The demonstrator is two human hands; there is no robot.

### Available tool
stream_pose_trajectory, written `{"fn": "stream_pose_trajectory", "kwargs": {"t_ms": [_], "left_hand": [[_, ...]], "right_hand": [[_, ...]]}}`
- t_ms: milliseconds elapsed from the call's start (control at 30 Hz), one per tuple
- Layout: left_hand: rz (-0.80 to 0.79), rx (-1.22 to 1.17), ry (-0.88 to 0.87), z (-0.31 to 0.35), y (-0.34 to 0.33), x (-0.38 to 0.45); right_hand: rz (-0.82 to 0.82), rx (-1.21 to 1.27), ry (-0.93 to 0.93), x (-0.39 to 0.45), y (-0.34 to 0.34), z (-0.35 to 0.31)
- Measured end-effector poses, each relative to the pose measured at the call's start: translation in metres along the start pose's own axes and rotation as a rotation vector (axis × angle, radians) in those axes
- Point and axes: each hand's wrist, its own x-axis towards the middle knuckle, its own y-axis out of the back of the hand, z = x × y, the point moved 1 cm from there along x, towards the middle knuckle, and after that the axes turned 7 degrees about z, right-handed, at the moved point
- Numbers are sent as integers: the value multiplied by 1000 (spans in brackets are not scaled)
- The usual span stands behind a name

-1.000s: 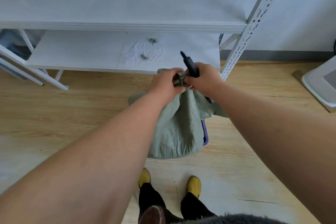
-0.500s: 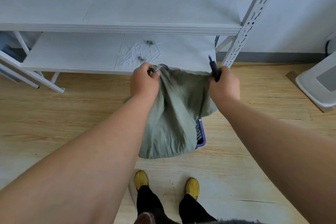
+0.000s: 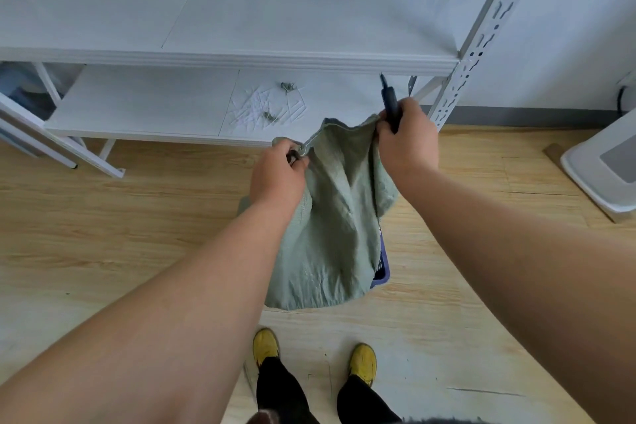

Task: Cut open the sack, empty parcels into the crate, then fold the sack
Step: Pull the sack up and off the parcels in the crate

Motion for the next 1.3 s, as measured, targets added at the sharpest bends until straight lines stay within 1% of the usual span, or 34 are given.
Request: {"fn": "stream_pose_trajectory", "kwargs": {"t_ms": [33,100,133,167,233,267,333,367,400,467,500,533,600,633,700,733,767,833,900,1000,1100,1167,1200,1233,1300], "left_hand": [[0,3,5,0,1,1],[-15,16,-8,1,1,2],[-20,12,-10,2,1,3],[-21,4,-5,4,1,4],[-27,-7,6,6,0,6],[-41,0,-2,6,-1,7],[-70,19,-25,9,-4,6],[-78,18,-30,10,-5,5],[-80,5,-33,11,-7,4],[-75,-20,-24,12,-9,4],[-81,-17,-22,12,-10,3],[-93,-11,-25,12,-11,3],[-107,1,-32,12,-12,3],[-108,2,-30,13,-11,2],[-106,-15,-13,16,-10,2],[-108,-31,-11,16,-10,2],[-119,-49,-12,17,-10,2],[-174,-96,-14,18,-10,3],[-271,-147,-20,20,-8,4],[-393,-224,-6,17,-6,4],[-406,-319,61,10,-8,1],[-384,-383,103,0,-7,-2],[-380,-359,111,-8,-6,-4],[-386,-268,117,-19,-5,-6],[-439,46,144,-43,-3,-14]], "right_hand": [[-16,7,1,1,0,-1],[-170,-74,-8,1,-3,0],[-175,-92,-11,1,-2,-2],[-116,-67,1,1,-1,-3],[20,72,29,2,1,-6],[10,92,38,0,0,-7],[-144,-26,42,-2,-4,-3],[-167,-56,28,-2,-5,0],[-126,-33,17,-3,-4,0],[27,138,15,-1,2,-4],[30,175,13,-1,3,-4],[-38,134,5,0,3,-2],[-267,-21,-58,-1,-1,7],[-305,-43,-69,-2,-2,9],[-240,35,-19,-2,-4,5],[-243,87,25,-4,-5,0],[-298,127,58,-7,-7,-5],[-448,199,64,-15,-12,-9],[-500,209,59,-22,-18,-8],[-448,123,53,-25,-25,-2],[-424,18,49,-27,-32,0],[-367,11,27,-27,-36,1],[-332,38,1,-27,-38,2],[-302,72,-28,-27,-39,2],[-284,116,-56,-27,-40,1]]}}
